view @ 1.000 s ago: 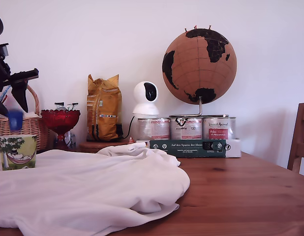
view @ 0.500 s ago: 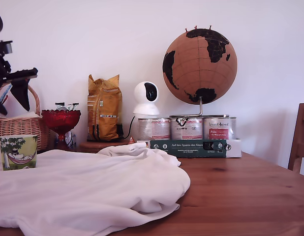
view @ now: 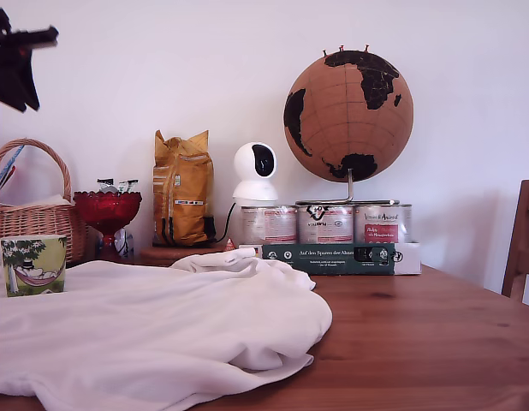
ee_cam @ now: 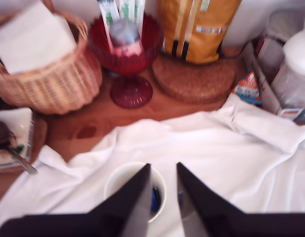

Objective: Pick the blue coffee capsule and place it inside the green coffee cup

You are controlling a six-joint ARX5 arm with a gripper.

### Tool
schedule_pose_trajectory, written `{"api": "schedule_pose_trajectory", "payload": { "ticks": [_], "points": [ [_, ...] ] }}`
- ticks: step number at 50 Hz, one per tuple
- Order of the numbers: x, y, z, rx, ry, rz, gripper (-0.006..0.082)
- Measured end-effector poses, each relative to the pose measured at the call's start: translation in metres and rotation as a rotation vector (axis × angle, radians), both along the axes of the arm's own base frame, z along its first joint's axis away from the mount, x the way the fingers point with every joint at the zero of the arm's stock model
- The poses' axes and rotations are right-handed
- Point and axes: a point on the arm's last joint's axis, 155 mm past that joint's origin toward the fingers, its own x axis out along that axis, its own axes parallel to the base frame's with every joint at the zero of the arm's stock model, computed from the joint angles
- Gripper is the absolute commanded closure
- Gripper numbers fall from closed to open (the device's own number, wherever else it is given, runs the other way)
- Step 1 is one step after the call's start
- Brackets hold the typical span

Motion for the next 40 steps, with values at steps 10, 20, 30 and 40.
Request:
{"api": "schedule_pose_trajectory", "payload": {
  "ticks": [10, 20, 30, 40],
  "points": [
    [-0.02, -0.005, 0.045, 0.006, -0.107, -0.03, 0.0791],
    [-0.044, -0.012, 0.081, -0.007, -0.187, -0.064, 0.0791],
    [-0.069, -0.021, 0.109, -0.022, -0.254, -0.104, 0.0791],
    [-0.106, -0.022, 0.134, -0.015, -0.348, -0.106, 0.0791]
  ]
}}
